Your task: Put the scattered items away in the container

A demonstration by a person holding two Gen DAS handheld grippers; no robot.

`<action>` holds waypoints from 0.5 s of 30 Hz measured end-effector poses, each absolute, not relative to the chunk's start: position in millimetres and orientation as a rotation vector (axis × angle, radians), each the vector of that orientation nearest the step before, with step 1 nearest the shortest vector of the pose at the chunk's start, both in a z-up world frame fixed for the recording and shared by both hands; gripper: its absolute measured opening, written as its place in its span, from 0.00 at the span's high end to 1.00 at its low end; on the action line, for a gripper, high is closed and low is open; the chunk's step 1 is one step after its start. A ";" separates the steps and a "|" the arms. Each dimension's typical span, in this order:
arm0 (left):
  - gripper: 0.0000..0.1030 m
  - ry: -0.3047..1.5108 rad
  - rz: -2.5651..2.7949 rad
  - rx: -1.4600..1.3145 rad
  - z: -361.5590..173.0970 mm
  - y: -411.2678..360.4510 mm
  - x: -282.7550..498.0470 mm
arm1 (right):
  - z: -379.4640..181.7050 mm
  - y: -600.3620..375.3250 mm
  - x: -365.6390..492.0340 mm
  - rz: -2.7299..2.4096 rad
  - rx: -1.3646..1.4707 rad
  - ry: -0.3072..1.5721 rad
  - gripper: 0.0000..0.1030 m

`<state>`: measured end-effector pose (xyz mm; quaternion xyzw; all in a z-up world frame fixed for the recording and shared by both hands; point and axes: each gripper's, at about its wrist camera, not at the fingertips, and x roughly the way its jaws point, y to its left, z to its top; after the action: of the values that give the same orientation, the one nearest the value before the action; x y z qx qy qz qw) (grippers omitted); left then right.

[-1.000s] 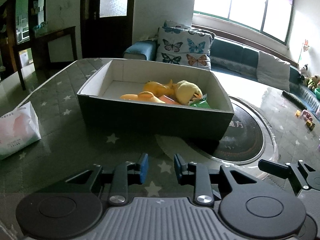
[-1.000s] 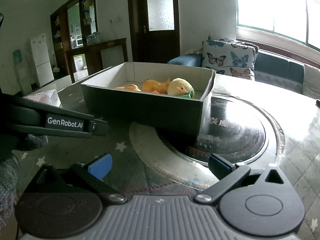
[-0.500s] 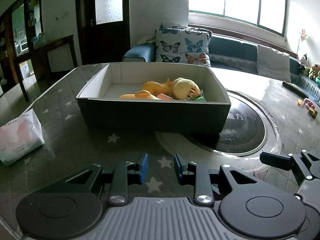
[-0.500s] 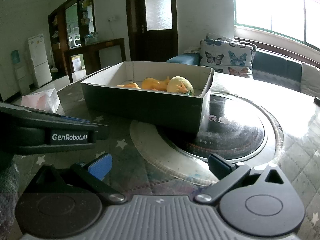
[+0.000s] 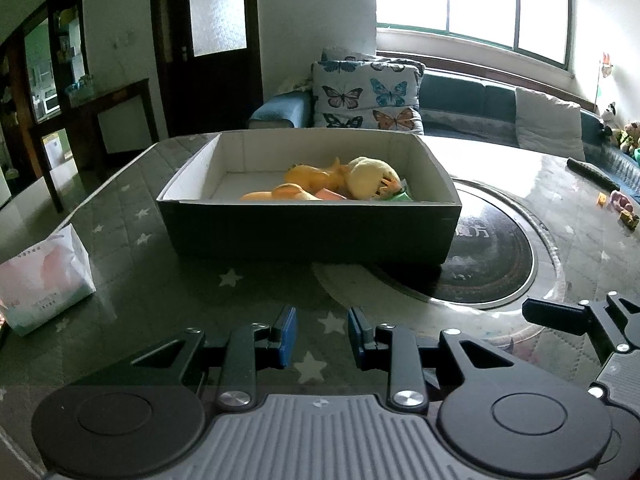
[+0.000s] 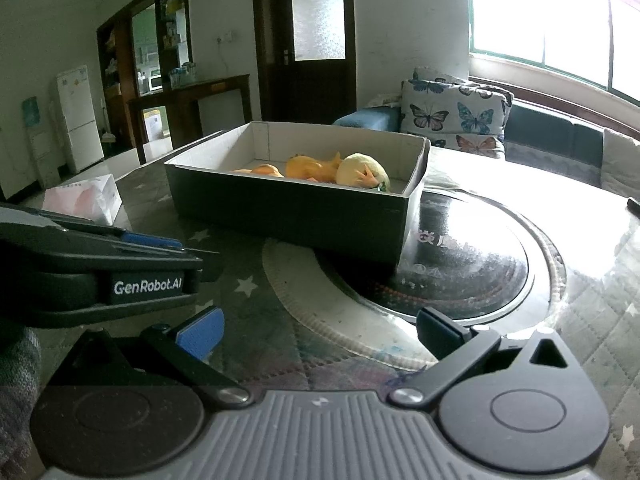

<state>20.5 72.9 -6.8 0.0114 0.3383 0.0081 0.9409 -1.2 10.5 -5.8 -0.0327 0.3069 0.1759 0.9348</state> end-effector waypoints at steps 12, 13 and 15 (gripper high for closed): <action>0.70 0.683 0.020 0.035 -4.4 74.8 25.2 | -2.7 15.0 5.2 0.361 -0.072 0.629 0.00; 0.70 0.685 0.021 0.037 -4.7 75.2 26.6 | -2.5 15.6 6.2 0.361 -0.071 0.629 0.00; 0.70 0.691 0.021 0.038 -5.6 76.4 29.5 | -2.1 17.1 8.8 0.364 -0.072 0.631 0.00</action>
<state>29.5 76.4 -5.6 0.0188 0.3387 0.0101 0.9406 8.8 17.1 -2.1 -0.0351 0.3087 0.1778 0.9337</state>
